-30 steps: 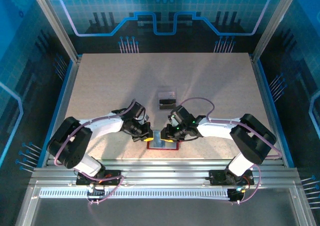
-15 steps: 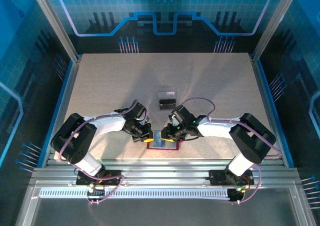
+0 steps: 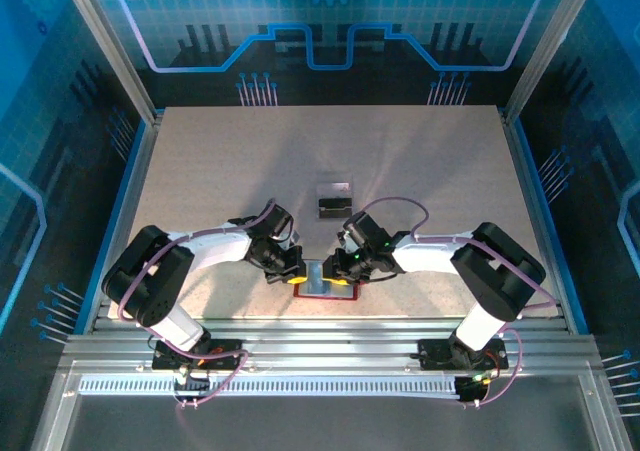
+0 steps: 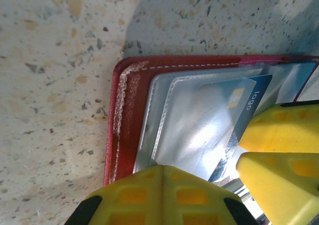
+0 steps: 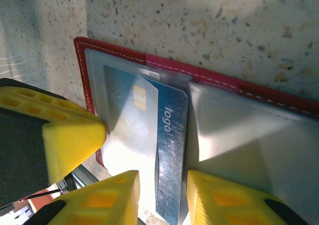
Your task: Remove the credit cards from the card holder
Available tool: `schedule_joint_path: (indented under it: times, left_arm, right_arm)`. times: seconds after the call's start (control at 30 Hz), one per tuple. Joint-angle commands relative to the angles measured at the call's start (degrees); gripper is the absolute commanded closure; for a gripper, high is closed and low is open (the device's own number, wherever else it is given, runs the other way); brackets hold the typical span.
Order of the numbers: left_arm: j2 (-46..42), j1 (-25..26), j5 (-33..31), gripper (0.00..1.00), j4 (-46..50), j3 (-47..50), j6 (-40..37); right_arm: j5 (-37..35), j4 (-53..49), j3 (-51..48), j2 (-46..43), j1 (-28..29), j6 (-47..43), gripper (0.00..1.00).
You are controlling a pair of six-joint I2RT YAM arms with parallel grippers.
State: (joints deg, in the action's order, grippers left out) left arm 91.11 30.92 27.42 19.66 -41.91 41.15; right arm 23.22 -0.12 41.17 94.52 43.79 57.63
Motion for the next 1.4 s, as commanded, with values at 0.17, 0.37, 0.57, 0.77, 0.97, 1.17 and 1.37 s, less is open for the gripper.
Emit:
schedule_joint_path:
  times: [0.17,0.37,0.57,0.77,0.97,1.17,1.37]
  left_arm:
    - [2.0,0.1,-1.2,0.96,2.7,0.2,-1.8]
    - [2.1,0.2,-1.3,0.96,2.8,0.2,-1.9]
    - [2.2,0.1,-1.2,0.96,2.8,0.2,-2.0]
    - [2.2,0.2,-1.3,0.96,2.7,0.4,-1.9]
    - [2.0,0.2,-1.4,0.96,2.8,0.5,-1.9]
    - [1.7,0.2,-1.4,0.96,2.7,0.9,-1.8]
    - [1.3,0.2,-1.4,0.96,2.3,1.1,-1.2]
  right_arm:
    - [2.5,3.4,-1.5,1.1,-0.6,1.5,0.7]
    - [3.1,4.4,-1.6,0.3,-0.6,2.1,0.71]
    - [3.3,5.8,-2.3,-0.8,-0.7,3.0,0.74]
    - [3.3,5.9,-2.6,-1.4,-0.9,3.0,0.78]
    - [2.8,5.5,-2.8,-1.5,-1.1,3.1,0.82]
    - [2.2,4.4,-3.5,-2.7,-1.2,2.8,0.86]
    - [1.8,3.3,-4.1,-3.6,-1.7,2.3,0.89]
